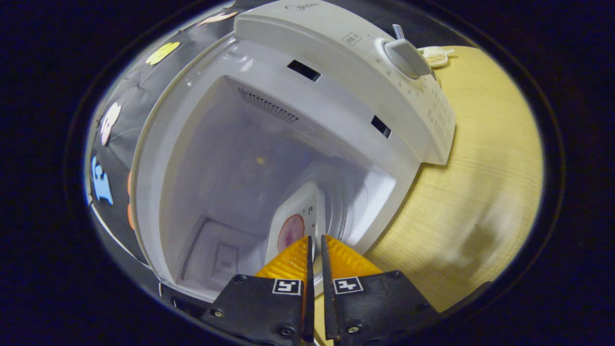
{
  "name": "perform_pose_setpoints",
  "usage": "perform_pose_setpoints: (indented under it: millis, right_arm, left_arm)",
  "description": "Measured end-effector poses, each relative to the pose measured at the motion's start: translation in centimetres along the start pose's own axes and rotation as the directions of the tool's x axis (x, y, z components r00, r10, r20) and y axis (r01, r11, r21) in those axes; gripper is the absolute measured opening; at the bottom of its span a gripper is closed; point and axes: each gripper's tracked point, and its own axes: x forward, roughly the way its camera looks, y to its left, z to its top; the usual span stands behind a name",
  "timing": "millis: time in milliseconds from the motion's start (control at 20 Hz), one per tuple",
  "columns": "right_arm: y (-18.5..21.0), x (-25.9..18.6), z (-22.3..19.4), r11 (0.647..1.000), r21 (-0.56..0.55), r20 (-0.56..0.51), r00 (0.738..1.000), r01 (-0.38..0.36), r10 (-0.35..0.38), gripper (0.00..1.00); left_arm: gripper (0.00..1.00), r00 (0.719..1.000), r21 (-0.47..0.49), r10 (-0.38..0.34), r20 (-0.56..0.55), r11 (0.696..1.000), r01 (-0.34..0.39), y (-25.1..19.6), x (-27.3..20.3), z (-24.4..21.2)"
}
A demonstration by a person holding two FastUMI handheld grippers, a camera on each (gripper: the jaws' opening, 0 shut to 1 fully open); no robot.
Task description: Open the microwave oven with the left hand, put the food in, and close the microwave oven.
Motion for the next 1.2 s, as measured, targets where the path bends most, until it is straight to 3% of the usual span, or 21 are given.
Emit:
perform_pose_setpoints:
  millis: [50,100,150,250,300,400,450,500,650,700,750,800,900,950,1000,1200]
  right_arm:
    - [0.1,-0.4,0.2,1.0,-0.017,0.012,1.0,-0.002,0.002,0.15]
    - [0.3,-0.7,0.4,0.999,-0.032,0.017,1.0,-0.01,0.011,0.39]
    - [0.5,-0.9,0.5,0.998,-0.056,0.018,1.0,-0.01,0.011,0.53]
    - [0.8,-2.1,1.2,0.995,-0.096,0.022,1.0,-0.01,0.012,0.64]
    - [1.0,-2.8,1.8,0.993,-0.119,0.036,0.999,-0.012,0.016,0.84]
    - [1.6,-4.5,2.9,0.985,-0.17,0.027,0.999,-0.027,0.032,0.94]
    - [1.5,-5.7,3.8,0.976,-0.215,0.029,0.999,-0.023,0.03,0.82]
    - [1.4,-6.9,4.8,0.966,-0.259,0.032,0.999,-0.016,0.025,0.95]
    - [2.0,-11.5,8.3,0.919,-0.394,0.045,0.998,-0.031,0.052,0.99]
    - [2.2,-13.0,9.3,0.895,-0.444,0.035,0.997,-0.046,0.069,0.87]
    - [2.5,-14.7,10.2,0.865,-0.499,0.027,0.996,-0.057,0.081,0.99]
    - [2.9,-16.4,11.2,0.831,-0.551,0.013,0.995,-0.076,0.1,1.0]
    - [3.7,-19.9,13.3,0.754,-0.647,-0.009,0.99,-0.111,0.138,1.0]
    - [4.0,-21.6,14.5,0.715,-0.686,-0.025,0.987,-0.131,0.157,0.91]
    - [4.2,-23.2,15.6,0.682,-0.718,-0.034,0.986,-0.139,0.165,1.0]
    - [3.7,-28.8,21.7,0.591,-0.801,0.008,0.985,-0.098,0.174,1.0]
  left_arm:
    - [0.95,1.0,0.005,0.001,0.008,1.0,-0.001,0.1,-0.1,0.3]
    - [0.95,1.0,0.005,0.003,0.015,1.0,-0.003,0.2,-0.2,0.6]
    - [0.95,1.0,0.004,0.005,0.024,1.0,-0.005,0.3,-0.3,0.9]
    - [0.95,0.999,0.008,0.006,0.036,1.0,-0.006,0.4,-0.7,1.3]
    - [0.95,0.999,0.008,0.004,0.038,1.0,-0.004,0.3,-0.8,1.4]
    - [0.95,0.999,0.01,0.0,0.042,1.0,-0.001,0.3,-1.4,1.7]
    - [0.95,0.999,0.012,-0.003,0.048,1.0,0.002,0.4,-1.6,2.0]
    - [0.95,0.998,0.014,-0.009,0.057,1.0,0.008,0.3,-1.8,2.6]
    - [0.95,0.995,0.02,-0.021,0.098,1.0,0.019,0.5,-2.7,4.7]
    - [0.95,0.993,0.02,-0.025,0.112,1.0,0.023,0.6,-3.0,5.4]
    - [0.95,0.992,0.017,-0.029,0.124,0.999,0.027,0.7,-3.0,5.9]
    - [0.95,0.99,0.016,-0.029,0.139,0.999,0.028,1.0,-3.0,6.4]
    - [0.95,0.987,0.018,-0.024,0.158,1.0,0.022,1.6,-3.1,7.0]
    - [0.95,0.985,0.02,-0.021,0.169,1.0,0.018,2.0,-3.2,7.4]
    - [0.95,0.983,0.023,-0.018,0.183,1.0,0.014,2.4,-3.2,7.7]
    - [0.95,0.979,-0.014,0.029,0.202,1.0,-0.027,4.8,-2.6,7.8]
